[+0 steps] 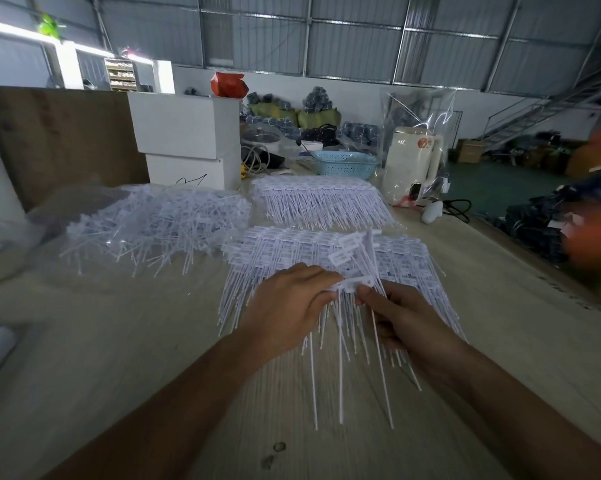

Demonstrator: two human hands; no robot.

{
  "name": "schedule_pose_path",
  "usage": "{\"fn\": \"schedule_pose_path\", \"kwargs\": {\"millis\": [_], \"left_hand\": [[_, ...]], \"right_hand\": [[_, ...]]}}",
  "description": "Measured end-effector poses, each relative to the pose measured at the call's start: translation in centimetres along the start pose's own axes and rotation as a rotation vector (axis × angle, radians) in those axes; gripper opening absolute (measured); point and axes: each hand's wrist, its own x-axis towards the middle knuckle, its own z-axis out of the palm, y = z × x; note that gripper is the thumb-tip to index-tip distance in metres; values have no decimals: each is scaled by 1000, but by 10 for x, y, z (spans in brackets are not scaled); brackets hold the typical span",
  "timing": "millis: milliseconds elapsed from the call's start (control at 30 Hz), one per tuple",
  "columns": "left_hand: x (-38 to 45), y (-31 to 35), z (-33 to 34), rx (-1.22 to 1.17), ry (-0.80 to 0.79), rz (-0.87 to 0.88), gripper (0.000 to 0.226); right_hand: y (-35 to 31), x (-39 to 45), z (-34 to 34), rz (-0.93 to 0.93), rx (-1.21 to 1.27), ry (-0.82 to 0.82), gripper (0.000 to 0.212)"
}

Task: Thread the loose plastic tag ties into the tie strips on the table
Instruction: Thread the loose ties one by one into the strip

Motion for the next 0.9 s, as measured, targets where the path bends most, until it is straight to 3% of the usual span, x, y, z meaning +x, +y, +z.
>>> {"fn": "schedule_pose_path", "kwargs": {"millis": [200,333,433,700,900], "left_hand": [[2,-5,0,-296,-100,-145,18],[3,-2,3,-472,-112,-280,22],[4,-1,3,-562,-84,-283,19],[1,-4,7,-550,40,-363,15],[1,-6,8,-487,57,-372,16]], "right_hand": [[-2,-1,2,-99,-53,-67,31],[-1,1,-1,-198,-153,-53,26],[0,0,-1,-171,-132,-34,26],[2,-1,-3,-87,-156,-100,45],[10,3,-7,8,-134,-55,41]]}}
